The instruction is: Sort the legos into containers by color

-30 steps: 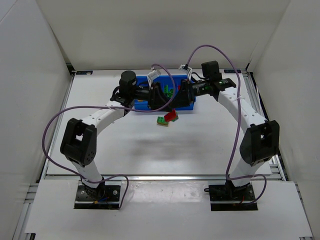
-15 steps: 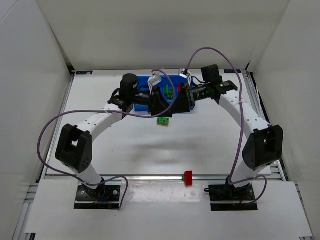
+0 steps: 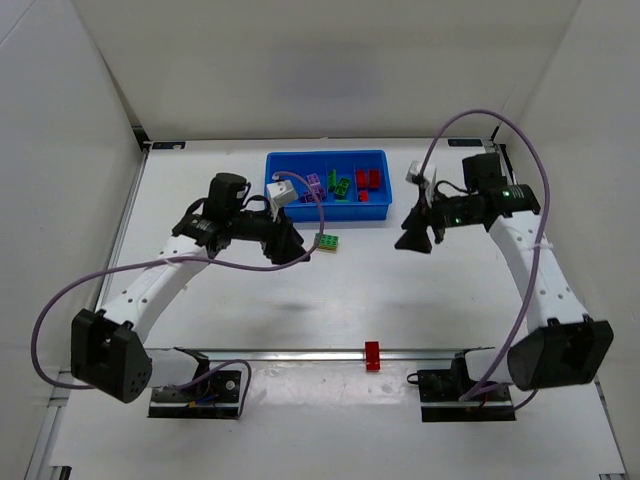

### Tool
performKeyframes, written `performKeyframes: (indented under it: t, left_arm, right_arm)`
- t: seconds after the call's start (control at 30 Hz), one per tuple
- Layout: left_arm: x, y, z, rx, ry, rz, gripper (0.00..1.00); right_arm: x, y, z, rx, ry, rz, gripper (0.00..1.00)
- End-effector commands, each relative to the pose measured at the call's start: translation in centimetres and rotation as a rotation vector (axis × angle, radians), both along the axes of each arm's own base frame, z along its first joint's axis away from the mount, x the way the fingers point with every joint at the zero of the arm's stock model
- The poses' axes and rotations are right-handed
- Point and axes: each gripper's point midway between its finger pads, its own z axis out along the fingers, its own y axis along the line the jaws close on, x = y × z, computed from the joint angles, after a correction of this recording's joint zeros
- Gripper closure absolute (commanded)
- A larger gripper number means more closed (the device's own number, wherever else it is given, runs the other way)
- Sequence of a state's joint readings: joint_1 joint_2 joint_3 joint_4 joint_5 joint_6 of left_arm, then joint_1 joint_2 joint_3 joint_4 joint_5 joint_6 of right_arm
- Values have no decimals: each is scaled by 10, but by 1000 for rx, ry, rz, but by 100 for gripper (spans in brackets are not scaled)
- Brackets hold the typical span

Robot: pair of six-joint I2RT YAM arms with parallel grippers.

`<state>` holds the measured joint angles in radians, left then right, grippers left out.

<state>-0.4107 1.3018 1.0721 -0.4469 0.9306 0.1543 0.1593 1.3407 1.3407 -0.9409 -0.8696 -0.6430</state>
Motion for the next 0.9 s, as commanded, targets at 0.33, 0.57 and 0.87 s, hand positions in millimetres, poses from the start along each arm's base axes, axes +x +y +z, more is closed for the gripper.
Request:
performKeyframes:
  t: [0.33, 0.57, 0.87]
  left_arm:
    - [-7, 32, 25, -72, 105, -19, 13]
    - [11, 37, 27, -82, 145, 19, 12]
    - [23, 47, 27, -110, 176, 43, 11]
  right_arm:
    - [-151, -40, -74, -264, -820, 1050, 37]
    - [-166, -24, -100, -207, -1054, 1390, 38]
    - [-191, 16, -109, -60, -974, 1610, 39]
